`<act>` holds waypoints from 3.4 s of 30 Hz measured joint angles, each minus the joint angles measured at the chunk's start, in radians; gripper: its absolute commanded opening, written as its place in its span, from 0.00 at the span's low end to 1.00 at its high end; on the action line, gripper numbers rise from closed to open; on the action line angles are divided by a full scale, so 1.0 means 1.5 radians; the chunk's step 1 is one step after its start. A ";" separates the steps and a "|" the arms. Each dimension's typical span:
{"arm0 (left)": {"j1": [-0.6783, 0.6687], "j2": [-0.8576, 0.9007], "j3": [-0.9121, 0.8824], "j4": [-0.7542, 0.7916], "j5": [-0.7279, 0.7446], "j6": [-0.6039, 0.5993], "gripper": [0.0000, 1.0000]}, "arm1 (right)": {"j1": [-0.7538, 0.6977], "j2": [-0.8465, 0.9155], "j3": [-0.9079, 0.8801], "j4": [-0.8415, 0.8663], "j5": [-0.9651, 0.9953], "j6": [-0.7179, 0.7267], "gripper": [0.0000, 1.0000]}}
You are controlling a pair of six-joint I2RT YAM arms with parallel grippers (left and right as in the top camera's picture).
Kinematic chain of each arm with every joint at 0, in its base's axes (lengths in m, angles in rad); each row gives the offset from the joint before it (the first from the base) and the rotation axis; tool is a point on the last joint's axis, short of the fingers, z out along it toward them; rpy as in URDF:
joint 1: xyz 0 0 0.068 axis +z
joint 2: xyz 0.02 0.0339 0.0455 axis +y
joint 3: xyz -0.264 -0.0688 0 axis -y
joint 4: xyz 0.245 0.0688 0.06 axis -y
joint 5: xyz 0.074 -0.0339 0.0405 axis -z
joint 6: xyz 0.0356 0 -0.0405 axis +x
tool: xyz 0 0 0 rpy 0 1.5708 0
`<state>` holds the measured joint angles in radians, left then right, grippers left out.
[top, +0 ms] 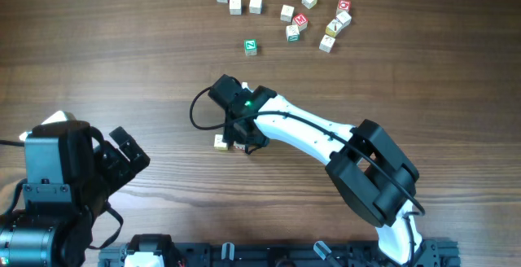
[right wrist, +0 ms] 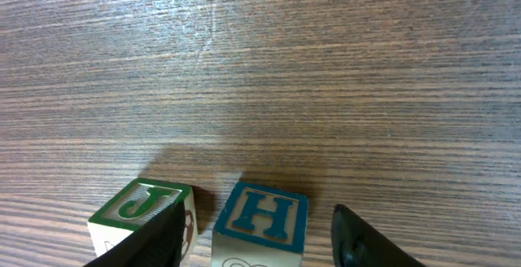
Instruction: Form a horizontal line
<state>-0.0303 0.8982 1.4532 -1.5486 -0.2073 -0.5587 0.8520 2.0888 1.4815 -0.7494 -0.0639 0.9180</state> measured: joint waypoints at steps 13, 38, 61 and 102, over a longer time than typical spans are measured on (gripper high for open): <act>0.000 0.000 0.000 0.000 0.000 0.000 1.00 | -0.029 0.000 0.000 0.022 0.031 0.000 0.63; 0.000 0.000 0.000 0.000 0.000 0.000 1.00 | -0.053 0.000 0.000 -0.068 0.002 0.002 0.05; 0.000 0.000 0.000 0.000 0.000 0.000 1.00 | -0.041 0.000 0.000 -0.066 -0.063 -0.063 0.04; 0.000 0.000 0.000 0.000 0.000 0.000 1.00 | -0.042 0.000 0.000 -0.041 -0.109 -0.074 0.04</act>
<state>-0.0303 0.8982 1.4528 -1.5486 -0.2073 -0.5587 0.7883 2.0888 1.4815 -0.8108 -0.2272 0.8074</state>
